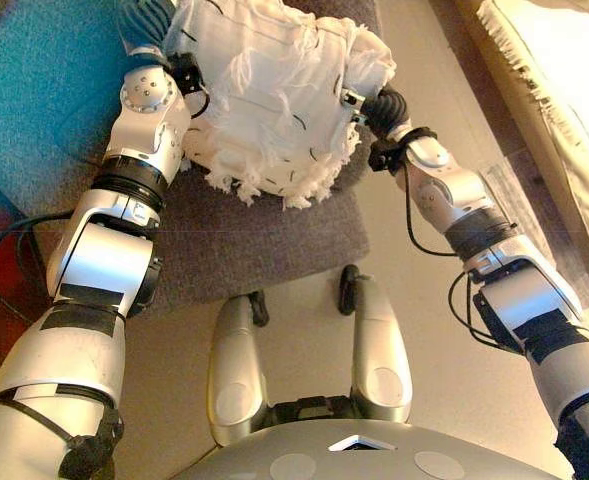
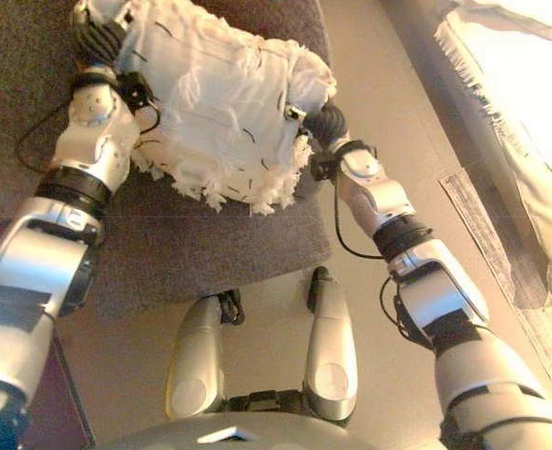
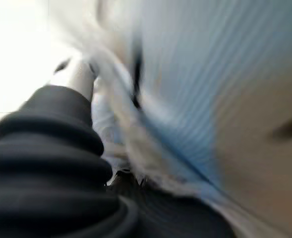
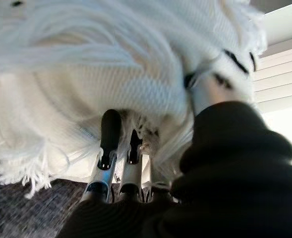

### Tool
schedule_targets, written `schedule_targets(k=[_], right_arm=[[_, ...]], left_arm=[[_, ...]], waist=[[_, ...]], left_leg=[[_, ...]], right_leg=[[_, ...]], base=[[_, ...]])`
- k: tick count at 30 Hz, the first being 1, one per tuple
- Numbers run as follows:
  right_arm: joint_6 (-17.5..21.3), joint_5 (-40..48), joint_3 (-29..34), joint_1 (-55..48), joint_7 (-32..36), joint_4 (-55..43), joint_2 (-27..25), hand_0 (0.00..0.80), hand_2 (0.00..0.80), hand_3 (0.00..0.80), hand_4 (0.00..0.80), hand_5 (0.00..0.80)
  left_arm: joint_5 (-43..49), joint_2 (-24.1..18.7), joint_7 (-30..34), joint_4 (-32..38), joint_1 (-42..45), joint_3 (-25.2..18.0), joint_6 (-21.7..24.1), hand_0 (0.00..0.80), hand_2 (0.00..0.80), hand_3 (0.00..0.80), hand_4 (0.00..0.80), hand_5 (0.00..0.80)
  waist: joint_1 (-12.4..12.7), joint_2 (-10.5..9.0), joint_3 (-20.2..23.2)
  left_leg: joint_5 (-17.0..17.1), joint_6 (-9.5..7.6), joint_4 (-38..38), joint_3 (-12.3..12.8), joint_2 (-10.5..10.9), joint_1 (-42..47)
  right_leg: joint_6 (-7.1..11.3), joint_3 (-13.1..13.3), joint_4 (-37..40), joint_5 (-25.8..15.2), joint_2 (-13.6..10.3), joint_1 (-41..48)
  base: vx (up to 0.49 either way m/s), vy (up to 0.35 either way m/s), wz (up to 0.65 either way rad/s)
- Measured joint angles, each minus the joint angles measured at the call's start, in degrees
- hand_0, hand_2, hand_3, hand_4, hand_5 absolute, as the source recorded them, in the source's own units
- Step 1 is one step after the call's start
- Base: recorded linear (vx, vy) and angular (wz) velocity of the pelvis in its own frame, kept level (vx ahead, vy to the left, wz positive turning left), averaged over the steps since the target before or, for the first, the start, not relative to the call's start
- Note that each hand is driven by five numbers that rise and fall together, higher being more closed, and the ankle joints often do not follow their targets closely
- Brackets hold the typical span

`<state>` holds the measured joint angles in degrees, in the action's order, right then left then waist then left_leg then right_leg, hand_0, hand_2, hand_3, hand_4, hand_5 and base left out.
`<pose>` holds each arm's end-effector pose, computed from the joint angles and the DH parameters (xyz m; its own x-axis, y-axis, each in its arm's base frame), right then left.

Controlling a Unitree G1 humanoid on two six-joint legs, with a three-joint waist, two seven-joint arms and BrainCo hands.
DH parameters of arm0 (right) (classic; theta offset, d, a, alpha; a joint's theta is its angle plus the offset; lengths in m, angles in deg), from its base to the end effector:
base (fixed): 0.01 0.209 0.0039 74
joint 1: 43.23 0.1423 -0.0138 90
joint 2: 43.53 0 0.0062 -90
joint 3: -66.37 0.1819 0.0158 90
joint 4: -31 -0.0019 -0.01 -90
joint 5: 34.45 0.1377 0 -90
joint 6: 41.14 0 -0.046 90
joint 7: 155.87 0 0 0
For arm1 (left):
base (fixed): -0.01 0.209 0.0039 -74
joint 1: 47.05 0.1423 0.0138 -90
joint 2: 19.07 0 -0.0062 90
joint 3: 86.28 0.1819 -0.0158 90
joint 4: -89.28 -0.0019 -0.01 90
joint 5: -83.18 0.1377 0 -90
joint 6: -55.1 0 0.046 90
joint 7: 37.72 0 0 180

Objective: Pick up the cushion and take it to the sofa

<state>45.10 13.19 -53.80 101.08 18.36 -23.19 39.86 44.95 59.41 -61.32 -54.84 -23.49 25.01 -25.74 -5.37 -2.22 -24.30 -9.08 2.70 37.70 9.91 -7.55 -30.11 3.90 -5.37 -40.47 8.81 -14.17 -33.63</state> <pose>0.3427 -0.1207 0.1648 0.9559 0.2923 0.0294 -0.2937 0.9529 0.0750 0.3667 0.1805 0.2254 0.9036 0.3124 0.2931 -0.3010 0.9499 -0.0843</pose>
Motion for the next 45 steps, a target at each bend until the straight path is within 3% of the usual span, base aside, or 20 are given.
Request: schedule_targets(k=[6, 12, 19, 22, 28, 34, 39, 45], right_arm=[[0.02, 0.99, -1.69, -0.02, -0.01, -0.13, 0.83, 0.0, 0.0, 0.0, 0.0, 0.0], [0.04, 2.24, -2.54, -0.09, -0.12, -2.15, -0.31, 0.0, 0.0, 0.0, 0.0, 0.0], [0.33, 3.74, -2.0, -2.49, -1.96, -5.3, -1.87, 0.0, 0.0, 0.0, 0.0, 0.0], [0.93, 3.68, 0.37, -6.96, -2.65, -8.3, -4.06, 0.0, 0.0, 0.0, 0.0, 0.0], [1.13, 2.42, 6.77, -13.93, -2.65, -10.89, -7.95, 0.0, 0.0, 0.0, 0.0, 0.0], [1.38, -0.02, 12.22, -18.38, -2.17, -12.16, -9.41, 0.0, 0.0, 0.0, 0.0, 0.0], [2.1, -2.17, 17.09, -26.36, -0.44, -16.15, -9.28, 0.0, 0.0, 0.0, 0.0, 0.0], [2.62, -5.65, 19.67, -40.01, 2.41, -19.09, -6.02, 0.0, 0.0, 0.0, 0.0, 0.0]], left_arm=[[-0.76, -0.41, -0.14, -2.07, -0.15, 0.0, -0.05, 0.0, 0.0, 0.0, 0.0, 0.0], [-0.73, -1.54, -3.48, -4.58, -1.34, 0.32, -3.34, 0.0, 0.0, 0.0, 0.0, 0.0], [-0.86, -4.15, -2.55, -4.0, -1.29, -0.08, -3.05, 0.0, 0.0, 0.0, 0.0, 0.0], [-0.75, -4.81, -2.21, -0.62, 0.66, -0.61, -2.28, 0.0, 0.0, 0.0, 0.0, 0.0], [1.18, -5.41, -2.22, 8.66, 10.54, -6.69, -2.01, 0.0, 0.0, 0.0, 0.0, 0.0], [3.14, -5.64, -1.14, 14.79, 18.76, -9.95, -2.16, 0.0, 0.0, 0.0, 0.0, 0.0], [1.79, -4.74, 3.34, 23.82, 29.51, -17.43, -2.15, 0.0, 0.0, 0.0, 0.0, 0.0], [-0.85, 2.06, 10.78, 38.54, 46.64, -20.42, -2.05, 0.0, 0.0, 0.0, 0.0, 0.0]], waist=[[0.0, 0.25, 0.14], [0.08, 0.64, 0.27], [0.47, 1.05, 0.34], [1.43, 2.05, 0.84], [1.88, 4.46, 4.17], [2.23, 4.43, 8.45], [2.72, 4.23, 11.14], [3.72, 3.21, 13.34]], left_leg=[[0.42, 0.04, -2.62, 1.08, -0.02, 2.78], [3.36, 0.25, -9.16, 1.79, 0.82, 6.46], [6.4, 0.86, -17.23, 1.78, 1.68, 12.46], [7.1, 1.18, -20.4, 1.8, 1.83, 15.76], [8.62, 1.73, -27.23, 1.11, 1.76, 22.17], [9.43, 2.12, -31.73, 0.87, 1.49, 26.93], [9.43, 2.13, -33.86, 0.76, 1.58, 30.0], [9.42, 2.14, -35.24, 0.18, 1.82, 32.28]], right_leg=[[0.15, -0.14, 2.64, -0.78, -0.02, 2.25], [-0.01, -1.5, 7.71, -2.72, -0.11, 5.29], [-0.05, -3.27, 12.92, -3.61, 0.09, 10.55], [0.16, -3.89, 15.3, -3.85, 0.47, 13.71], [0.69, -6.23, 22.39, -5.11, 1.94, 21.28], [1.17, -7.66, 29.18, -6.61, 3.49, 27.7], [1.7, -7.78, 33.53, -7.42, 4.25, 32.1], [2.13, -7.83, 36.9, -8.14, 4.95, 35.9]], base=[[0.032, 0.0, -0.07], [0.0, 0.007, -0.01], [0.065, -0.005, 0.05], [0.107, -0.012, 0.02], [0.129, -0.036, 0.07], [0.084, -0.031, 0.05], [0.066, -0.022, 0.05], [-0.006, -0.039, 0.1]])
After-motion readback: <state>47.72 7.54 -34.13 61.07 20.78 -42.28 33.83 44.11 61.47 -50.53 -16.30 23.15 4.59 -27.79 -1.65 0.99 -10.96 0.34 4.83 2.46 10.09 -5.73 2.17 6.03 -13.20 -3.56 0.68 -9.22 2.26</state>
